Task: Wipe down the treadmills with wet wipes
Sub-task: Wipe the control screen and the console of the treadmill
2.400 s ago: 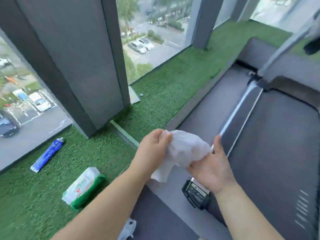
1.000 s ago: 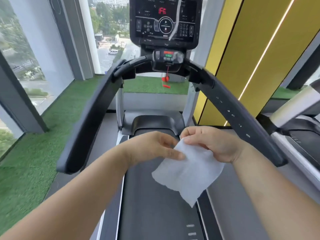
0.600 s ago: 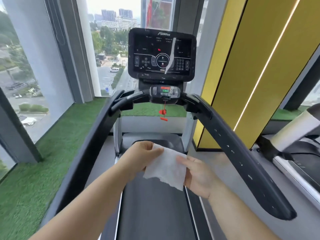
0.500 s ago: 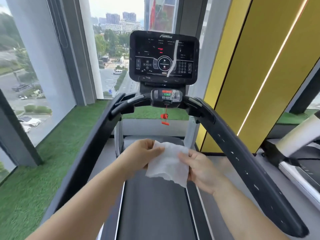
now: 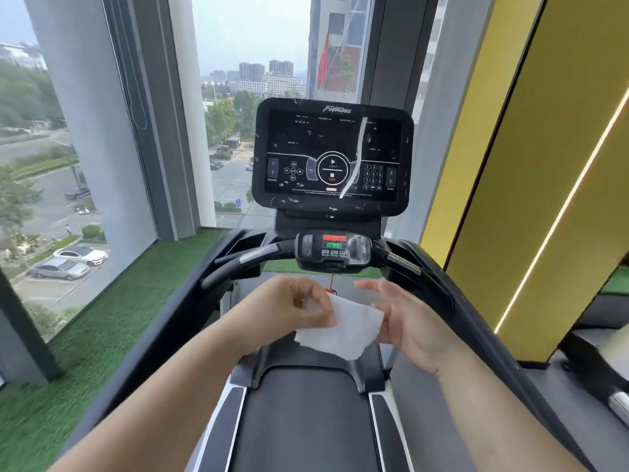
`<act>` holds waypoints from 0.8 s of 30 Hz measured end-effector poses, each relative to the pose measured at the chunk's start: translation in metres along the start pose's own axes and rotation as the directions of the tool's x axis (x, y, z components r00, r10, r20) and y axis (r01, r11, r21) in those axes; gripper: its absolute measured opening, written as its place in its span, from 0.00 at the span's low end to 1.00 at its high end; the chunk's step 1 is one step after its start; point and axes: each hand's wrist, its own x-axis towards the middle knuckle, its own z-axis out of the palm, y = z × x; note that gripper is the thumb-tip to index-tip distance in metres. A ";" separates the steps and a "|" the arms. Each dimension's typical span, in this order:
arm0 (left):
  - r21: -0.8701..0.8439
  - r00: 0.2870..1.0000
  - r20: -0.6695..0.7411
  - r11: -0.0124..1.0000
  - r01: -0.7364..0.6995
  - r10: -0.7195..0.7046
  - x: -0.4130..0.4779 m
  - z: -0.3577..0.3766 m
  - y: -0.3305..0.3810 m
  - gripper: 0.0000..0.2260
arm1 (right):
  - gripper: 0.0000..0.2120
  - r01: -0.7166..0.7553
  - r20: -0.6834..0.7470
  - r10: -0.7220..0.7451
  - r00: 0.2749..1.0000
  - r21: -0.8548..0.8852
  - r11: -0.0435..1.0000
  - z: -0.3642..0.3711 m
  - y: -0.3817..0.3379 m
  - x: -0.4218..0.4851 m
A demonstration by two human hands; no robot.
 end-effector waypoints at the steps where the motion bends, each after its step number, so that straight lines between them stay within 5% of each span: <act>1: -0.004 0.999 0.032 1.000 -0.014 0.014 0.013 -0.004 -0.004 0.07 | 0.37 -0.019 0.001 0.019 1.000 -0.012 1.000 -0.004 0.004 0.019; 4: -0.031 0.989 0.146 0.999 -0.025 0.029 0.053 -0.021 -0.010 0.12 | 0.51 -0.055 0.146 0.060 0.988 -0.040 0.998 -0.001 0.007 0.065; 8: -0.051 0.965 0.244 0.995 -0.086 0.095 0.110 -0.053 -0.016 0.11 | 0.41 -0.076 0.369 0.002 0.929 0.187 0.979 0.000 -0.001 0.120; 10: -0.030 0.958 0.254 0.991 -0.133 0.136 0.139 -0.069 -0.021 0.11 | 0.35 -0.075 0.346 0.009 0.938 0.178 0.981 -0.002 -0.005 0.142; 16: 0.197 0.983 0.126 0.968 -0.153 0.130 0.218 -0.083 -0.033 0.17 | 0.17 -0.045 0.005 0.046 0.999 0.313 0.949 -0.023 -0.014 0.188; 19: 0.238 0.996 0.000 0.967 -0.087 0.089 0.256 -0.088 -0.051 0.13 | 0.18 -0.038 -0.158 0.122 0.980 0.453 0.891 -0.057 -0.013 0.215; 24: 0.298 0.982 -0.181 0.954 0.011 0.045 0.327 -0.089 -0.081 0.04 | 0.16 0.063 -0.627 0.208 0.751 0.382 0.922 -0.164 -0.008 0.274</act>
